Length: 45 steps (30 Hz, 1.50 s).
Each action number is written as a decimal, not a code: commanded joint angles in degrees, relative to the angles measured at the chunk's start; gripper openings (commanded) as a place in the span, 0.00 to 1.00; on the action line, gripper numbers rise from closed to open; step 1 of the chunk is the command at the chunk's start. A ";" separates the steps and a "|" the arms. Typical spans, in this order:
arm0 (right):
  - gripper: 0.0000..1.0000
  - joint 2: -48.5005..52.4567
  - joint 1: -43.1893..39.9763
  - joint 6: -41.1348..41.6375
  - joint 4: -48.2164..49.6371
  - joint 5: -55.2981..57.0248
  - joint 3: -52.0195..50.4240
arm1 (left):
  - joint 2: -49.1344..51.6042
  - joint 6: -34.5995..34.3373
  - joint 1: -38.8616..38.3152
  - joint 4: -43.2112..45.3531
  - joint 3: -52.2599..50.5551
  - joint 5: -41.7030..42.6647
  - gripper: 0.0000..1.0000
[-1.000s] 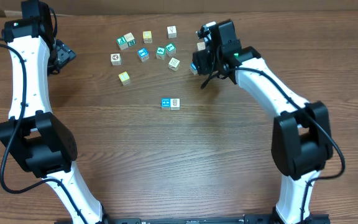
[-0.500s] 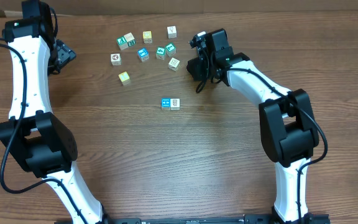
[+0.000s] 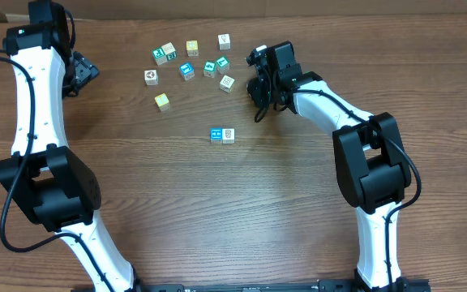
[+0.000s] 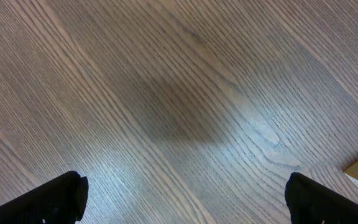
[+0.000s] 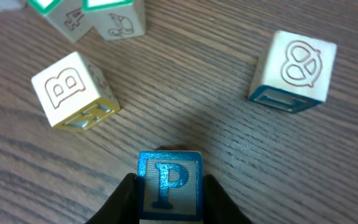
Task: Form a horizontal line
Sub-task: 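Carry the P block toward the right end of the row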
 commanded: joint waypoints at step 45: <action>0.20 -19.21 9.60 24.46 -22.60 7.23 -11.65 | -0.42 0.26 -0.48 -0.11 0.37 -0.61 1.00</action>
